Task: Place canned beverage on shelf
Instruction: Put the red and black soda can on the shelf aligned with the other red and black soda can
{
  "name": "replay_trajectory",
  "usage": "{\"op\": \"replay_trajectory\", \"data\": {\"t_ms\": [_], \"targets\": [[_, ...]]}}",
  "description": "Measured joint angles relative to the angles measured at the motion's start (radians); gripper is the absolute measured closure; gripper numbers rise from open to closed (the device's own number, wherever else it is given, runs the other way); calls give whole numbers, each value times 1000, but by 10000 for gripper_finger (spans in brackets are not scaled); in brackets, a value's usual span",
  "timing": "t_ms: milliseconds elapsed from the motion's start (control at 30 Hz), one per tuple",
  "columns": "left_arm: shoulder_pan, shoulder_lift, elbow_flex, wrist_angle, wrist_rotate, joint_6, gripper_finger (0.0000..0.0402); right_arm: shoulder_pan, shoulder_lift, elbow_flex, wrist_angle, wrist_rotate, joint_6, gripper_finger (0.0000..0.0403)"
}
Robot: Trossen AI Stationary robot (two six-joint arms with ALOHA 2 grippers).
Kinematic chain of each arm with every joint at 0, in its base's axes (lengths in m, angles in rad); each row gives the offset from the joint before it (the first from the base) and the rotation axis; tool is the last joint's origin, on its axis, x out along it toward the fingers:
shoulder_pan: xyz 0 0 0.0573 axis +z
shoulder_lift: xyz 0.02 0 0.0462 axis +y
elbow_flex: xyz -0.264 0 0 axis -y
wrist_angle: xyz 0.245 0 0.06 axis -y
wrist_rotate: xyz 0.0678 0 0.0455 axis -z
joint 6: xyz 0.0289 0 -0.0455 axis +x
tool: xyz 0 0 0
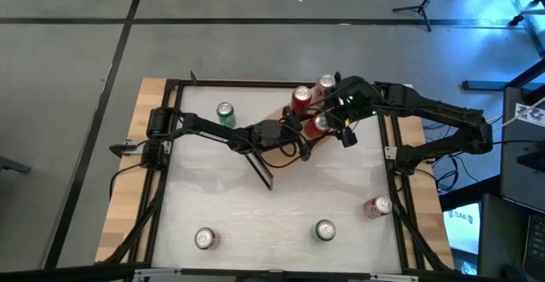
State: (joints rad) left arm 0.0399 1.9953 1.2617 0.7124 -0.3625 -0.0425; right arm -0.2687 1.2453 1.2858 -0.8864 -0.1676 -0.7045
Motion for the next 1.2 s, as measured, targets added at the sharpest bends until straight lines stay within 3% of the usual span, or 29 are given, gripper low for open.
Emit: {"op": "replay_trajectory", "data": {"t_ms": [467, 867, 1200], "targets": [[0, 0, 0, -1, -14, -9, 22, 0, 0, 0, 2, 1, 0, 102], [0, 0, -1, -1, -17, -8, 84, 0, 0, 0, -2, -1, 0, 102], [0, 0, -1, -1, -17, -8, 88, 0, 0, 0, -1, -1, 0, 101]]}}
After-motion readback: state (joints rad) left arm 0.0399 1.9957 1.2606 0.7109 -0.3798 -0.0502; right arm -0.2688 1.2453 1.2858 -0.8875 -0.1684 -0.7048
